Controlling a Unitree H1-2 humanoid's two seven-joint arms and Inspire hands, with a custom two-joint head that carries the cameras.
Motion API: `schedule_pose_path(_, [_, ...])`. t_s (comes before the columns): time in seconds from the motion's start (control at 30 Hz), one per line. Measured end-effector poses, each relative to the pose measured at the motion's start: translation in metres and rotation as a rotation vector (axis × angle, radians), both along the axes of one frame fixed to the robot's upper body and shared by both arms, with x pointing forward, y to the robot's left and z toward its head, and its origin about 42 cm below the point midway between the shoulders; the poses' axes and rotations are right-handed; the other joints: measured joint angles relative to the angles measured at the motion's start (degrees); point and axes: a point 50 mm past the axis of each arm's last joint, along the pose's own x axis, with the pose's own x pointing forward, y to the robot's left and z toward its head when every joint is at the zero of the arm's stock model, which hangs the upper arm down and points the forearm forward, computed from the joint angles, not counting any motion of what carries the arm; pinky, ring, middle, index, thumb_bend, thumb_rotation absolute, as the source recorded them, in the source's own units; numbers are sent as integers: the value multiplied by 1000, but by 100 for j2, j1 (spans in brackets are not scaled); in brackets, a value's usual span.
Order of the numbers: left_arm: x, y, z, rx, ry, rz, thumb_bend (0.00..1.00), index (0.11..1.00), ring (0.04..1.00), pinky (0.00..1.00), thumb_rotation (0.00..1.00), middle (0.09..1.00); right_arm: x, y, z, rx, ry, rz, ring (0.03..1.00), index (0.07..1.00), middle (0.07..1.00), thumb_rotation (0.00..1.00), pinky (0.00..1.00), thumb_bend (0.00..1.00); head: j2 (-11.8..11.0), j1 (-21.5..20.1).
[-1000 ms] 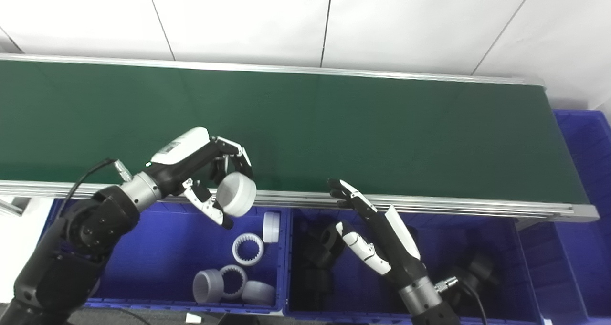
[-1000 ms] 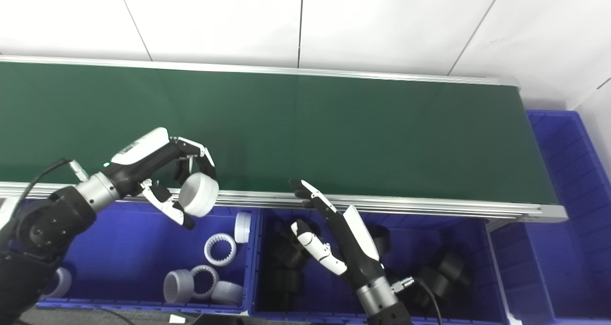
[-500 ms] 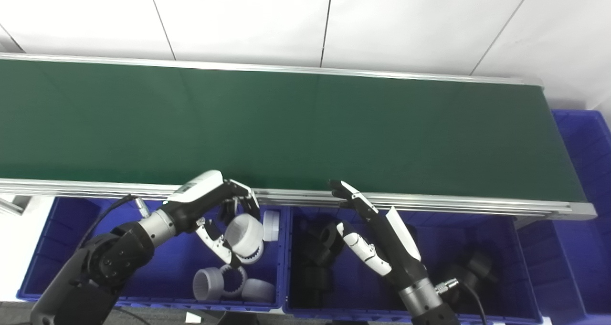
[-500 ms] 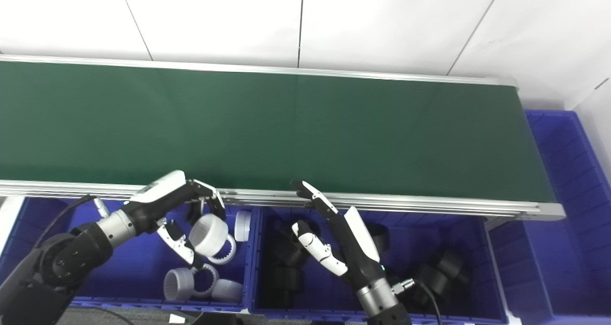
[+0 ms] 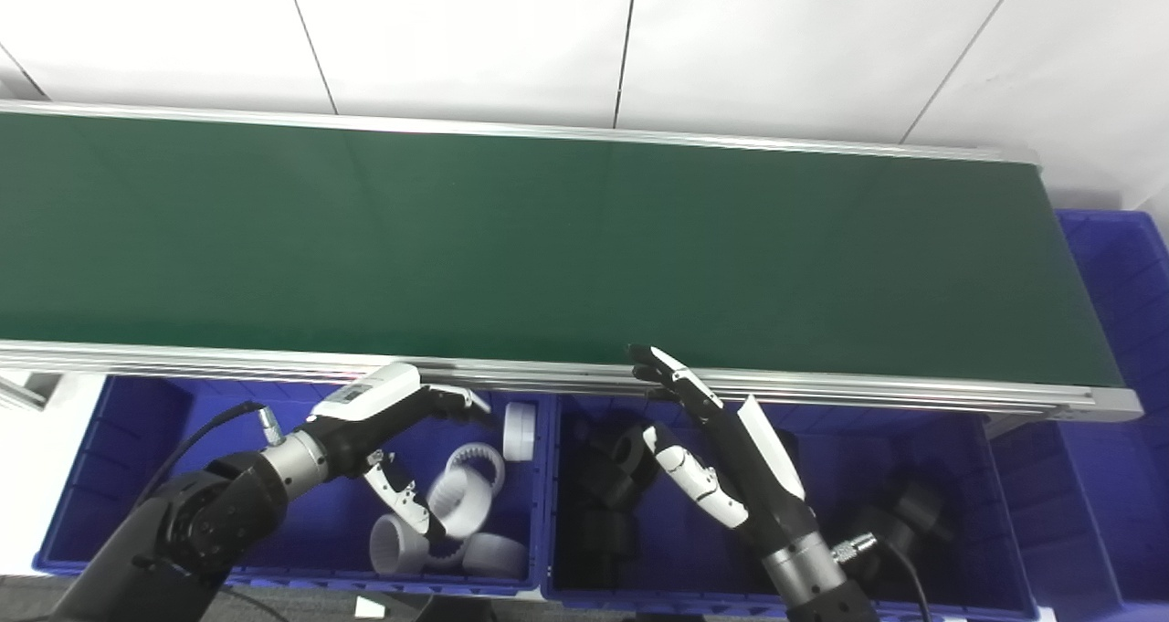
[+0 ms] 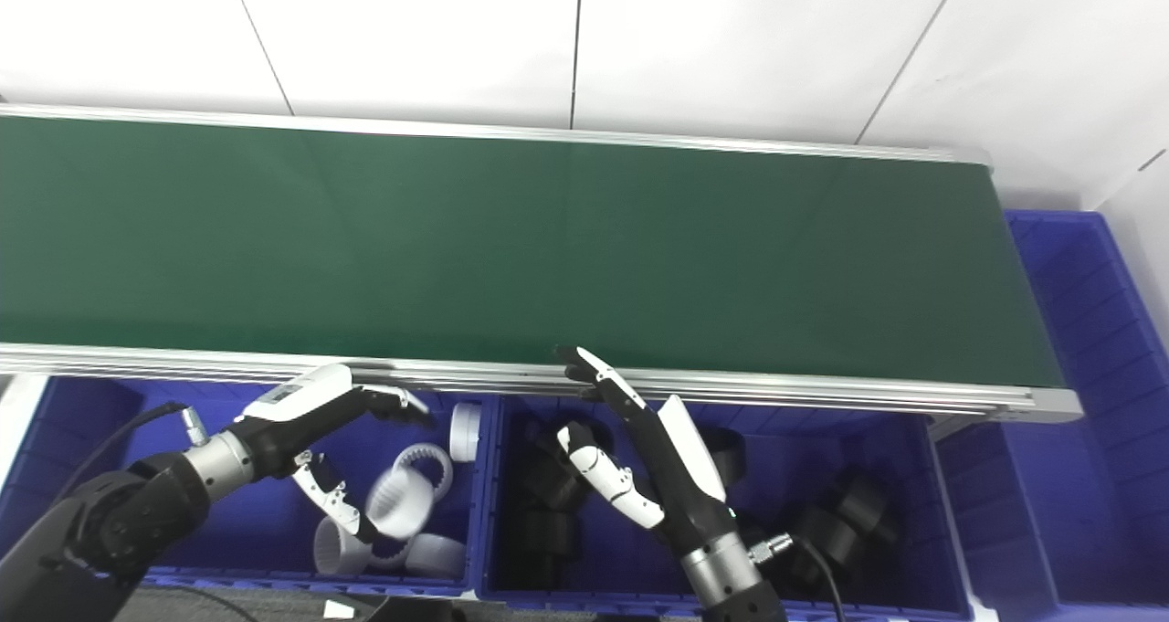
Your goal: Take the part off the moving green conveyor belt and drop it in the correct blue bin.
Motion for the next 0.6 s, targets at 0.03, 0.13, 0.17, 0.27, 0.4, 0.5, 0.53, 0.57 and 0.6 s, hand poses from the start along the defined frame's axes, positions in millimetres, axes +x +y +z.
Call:
schedule_pose_path(0.03, [0, 0, 0, -3, 2, 0, 675, 802, 829, 792, 282, 846, 0, 0, 0, 0, 0, 0, 870, 895, 904, 929, 803, 397, 0, 0])
schedule_pose_path(0.13, [0, 0, 0, -18, 21, 1, 659, 820, 846, 814, 418, 860, 0, 0, 0, -2, 0, 0, 870, 895, 903, 933, 802, 397, 0, 0])
schedule_pose_path(0.17, [0, -1, 0, -20, 28, -1, 664, 826, 850, 818, 446, 863, 0, 0, 0, -2, 0, 0, 869, 895, 903, 931, 800, 396, 0, 0])
schedule_pose_path(0.27, [0, -1, 1, -34, 43, 4, 693, 844, 855, 808, 536, 867, 0, 0, 0, -1, 0, 0, 865, 892, 901, 916, 798, 397, -9, 9])
schedule_pose_path(0.4, [0, -1, 4, -102, 58, 15, 660, 845, 843, 786, 562, 863, -1, 1, 0, 2, 2, 0, 864, 893, 901, 906, 803, 392, -18, 0])
schedule_pose_path(0.5, [-1, 3, 1, -236, 75, 40, 633, 841, 835, 782, 549, 860, -1, 2, 0, 4, 3, 1, 862, 895, 903, 898, 794, 392, -26, -44])
schedule_pose_path(0.53, [-4, 4, 0, -281, 83, 52, 638, 844, 842, 790, 569, 867, -2, 2, -1, 5, 5, 0, 862, 897, 903, 895, 795, 391, -26, -44])
schedule_pose_path(0.57, [-7, 5, -1, -344, 84, 69, 635, 849, 847, 795, 584, 874, -2, 2, -1, 5, 7, 0, 860, 897, 903, 887, 789, 385, -26, -61])
schedule_pose_path(0.6, [-12, 4, -2, -410, 85, 86, 629, 871, 859, 807, 623, 890, -3, 2, -1, 6, 9, -1, 862, 898, 903, 880, 791, 381, -26, -62])
